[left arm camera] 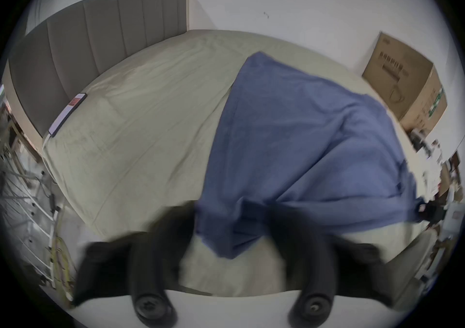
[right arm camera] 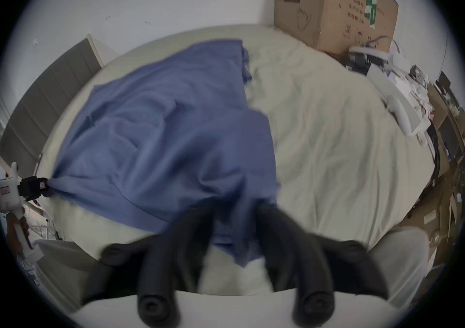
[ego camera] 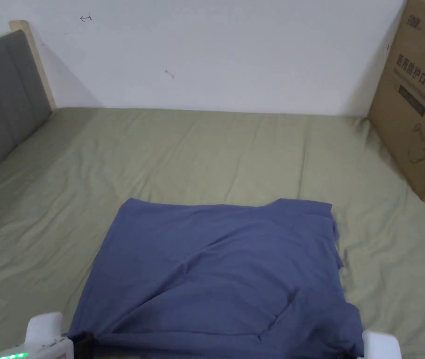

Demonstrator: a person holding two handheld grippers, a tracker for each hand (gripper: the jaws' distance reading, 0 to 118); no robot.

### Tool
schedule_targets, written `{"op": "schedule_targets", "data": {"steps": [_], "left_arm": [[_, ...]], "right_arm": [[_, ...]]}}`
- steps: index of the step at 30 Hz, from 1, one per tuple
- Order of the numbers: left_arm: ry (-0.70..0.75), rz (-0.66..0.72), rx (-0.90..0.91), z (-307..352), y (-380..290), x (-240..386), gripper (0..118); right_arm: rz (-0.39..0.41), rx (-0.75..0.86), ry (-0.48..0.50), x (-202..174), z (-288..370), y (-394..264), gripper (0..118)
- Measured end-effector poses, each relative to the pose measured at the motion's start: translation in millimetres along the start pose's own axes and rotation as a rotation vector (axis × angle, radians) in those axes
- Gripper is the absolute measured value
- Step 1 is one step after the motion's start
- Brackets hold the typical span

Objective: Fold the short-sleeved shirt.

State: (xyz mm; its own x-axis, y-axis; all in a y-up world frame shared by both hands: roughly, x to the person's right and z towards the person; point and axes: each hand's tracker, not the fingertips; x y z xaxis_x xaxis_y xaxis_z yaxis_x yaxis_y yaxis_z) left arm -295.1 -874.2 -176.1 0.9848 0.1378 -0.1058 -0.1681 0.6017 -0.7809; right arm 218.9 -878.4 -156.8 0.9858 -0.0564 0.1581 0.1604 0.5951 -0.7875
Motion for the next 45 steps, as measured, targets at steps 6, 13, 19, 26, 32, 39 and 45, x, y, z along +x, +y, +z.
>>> {"op": "schedule_targets", "data": {"steps": [6,13,19,26,32,39,45], "left_arm": [[-0.121,0.034,0.312,63,55,31,113],[-0.082,-0.157,0.689,118,91,82,113],[-0.112,-0.158,0.73,125,92,99,90],[-0.141,-0.168,0.669,110,83,94,0],[-0.098,-0.111,0.311,72,68,51,0],[-0.05,-0.063,0.025,29,25,0,114],[0.019,-0.129,0.02,2,3,1,107]], "right_arm": [[0.014,0.332,0.06,-22,75,63,114],[0.049,0.688,0.019,-48,143,103,114],[0.094,0.787,-0.052,-62,159,103,93],[0.106,0.789,-0.069,-60,152,99,0],[0.106,0.752,-0.063,-57,142,92,0],[0.099,0.68,-0.062,-52,124,82,0],[0.088,0.615,-0.079,-48,112,67,0]]}}
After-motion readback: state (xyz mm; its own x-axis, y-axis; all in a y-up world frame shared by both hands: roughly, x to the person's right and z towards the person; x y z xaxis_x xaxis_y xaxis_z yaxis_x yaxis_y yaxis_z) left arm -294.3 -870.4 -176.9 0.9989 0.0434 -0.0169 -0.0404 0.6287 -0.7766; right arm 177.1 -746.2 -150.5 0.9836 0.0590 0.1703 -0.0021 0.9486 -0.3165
